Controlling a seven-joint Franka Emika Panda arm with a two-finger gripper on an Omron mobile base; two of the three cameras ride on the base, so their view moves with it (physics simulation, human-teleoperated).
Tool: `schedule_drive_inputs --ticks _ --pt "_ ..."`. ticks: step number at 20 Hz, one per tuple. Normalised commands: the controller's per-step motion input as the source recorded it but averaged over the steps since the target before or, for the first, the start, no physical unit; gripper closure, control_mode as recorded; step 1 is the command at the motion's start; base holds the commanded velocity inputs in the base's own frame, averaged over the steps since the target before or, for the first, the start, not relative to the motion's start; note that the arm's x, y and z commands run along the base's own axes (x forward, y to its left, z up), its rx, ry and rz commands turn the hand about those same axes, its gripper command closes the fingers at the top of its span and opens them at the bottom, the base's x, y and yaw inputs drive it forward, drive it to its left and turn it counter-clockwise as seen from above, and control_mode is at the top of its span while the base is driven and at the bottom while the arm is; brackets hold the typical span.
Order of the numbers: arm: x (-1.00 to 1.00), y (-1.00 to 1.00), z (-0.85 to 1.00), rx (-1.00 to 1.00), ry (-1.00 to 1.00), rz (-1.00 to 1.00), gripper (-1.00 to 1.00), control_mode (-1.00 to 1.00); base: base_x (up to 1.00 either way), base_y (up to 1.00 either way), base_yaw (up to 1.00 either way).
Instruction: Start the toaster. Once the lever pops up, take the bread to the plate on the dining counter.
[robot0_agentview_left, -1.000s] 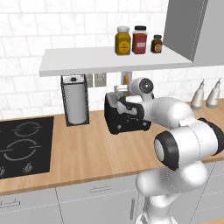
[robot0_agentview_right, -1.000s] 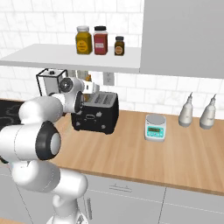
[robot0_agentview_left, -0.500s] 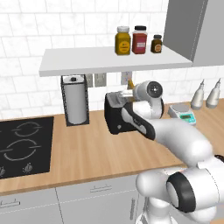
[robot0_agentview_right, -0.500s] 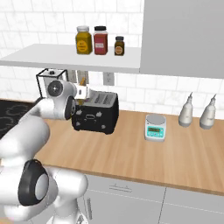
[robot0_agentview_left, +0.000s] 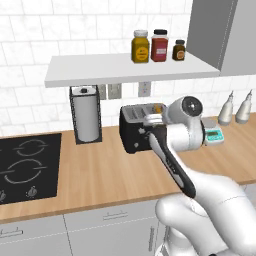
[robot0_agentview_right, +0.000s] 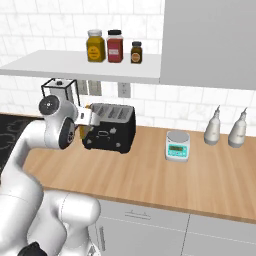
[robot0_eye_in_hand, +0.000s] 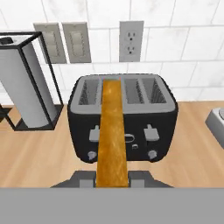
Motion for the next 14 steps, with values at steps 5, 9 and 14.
schedule_drive_inputs --ticks 5,9,14 --pt "-1.00 0.00 0.15 0.00 0.36 0.00 1.00 -1.00 0.00 0.00 0.00" --pt "-0.87 -0.07 0.11 0.00 0.20 0.00 1.00 -1.00 0.00 0.00 0.00" --pt "-0.68 -0.03 0.10 -0.02 0.05 0.00 1.00 -1.00 0.00 0.00 0.00"
